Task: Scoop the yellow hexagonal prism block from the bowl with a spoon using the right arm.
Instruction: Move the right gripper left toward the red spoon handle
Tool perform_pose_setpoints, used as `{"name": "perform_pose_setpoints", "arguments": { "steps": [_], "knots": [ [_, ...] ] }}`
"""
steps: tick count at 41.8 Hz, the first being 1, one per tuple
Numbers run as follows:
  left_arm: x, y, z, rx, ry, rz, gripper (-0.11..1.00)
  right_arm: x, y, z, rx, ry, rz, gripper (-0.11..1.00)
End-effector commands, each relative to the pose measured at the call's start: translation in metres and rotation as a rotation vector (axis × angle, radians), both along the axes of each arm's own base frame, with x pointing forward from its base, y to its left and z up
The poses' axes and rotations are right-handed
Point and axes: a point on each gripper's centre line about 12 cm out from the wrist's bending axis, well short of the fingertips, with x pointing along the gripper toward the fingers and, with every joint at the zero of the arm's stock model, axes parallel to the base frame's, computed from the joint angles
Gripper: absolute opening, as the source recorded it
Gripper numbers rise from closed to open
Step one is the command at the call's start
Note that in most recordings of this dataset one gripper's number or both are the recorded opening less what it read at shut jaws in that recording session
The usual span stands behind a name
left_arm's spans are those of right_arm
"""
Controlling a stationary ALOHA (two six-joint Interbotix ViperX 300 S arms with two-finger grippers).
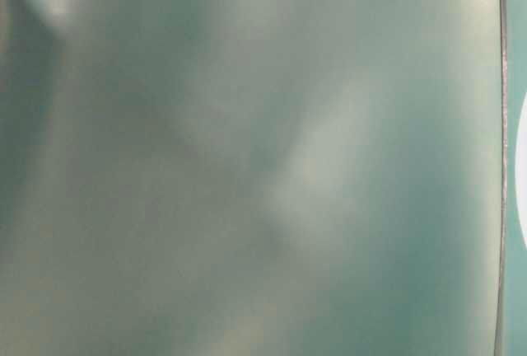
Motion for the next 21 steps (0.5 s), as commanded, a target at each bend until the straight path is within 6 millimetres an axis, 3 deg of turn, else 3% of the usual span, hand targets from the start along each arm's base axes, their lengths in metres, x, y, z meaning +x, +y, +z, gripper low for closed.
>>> {"name": "perform_pose_setpoints", "arguments": {
  "steps": [1,21],
  "knots": [
    [0.002,0.000,0.010,0.000,-0.026,0.000,0.00,0.000,0.006,-0.007,0.001,0.003,-0.011,0.46],
    [0.003,0.000,0.007,0.002,-0.006,0.000,0.00,-0.011,0.027,-0.026,-0.012,0.064,-0.001,0.46]
  ]
}}
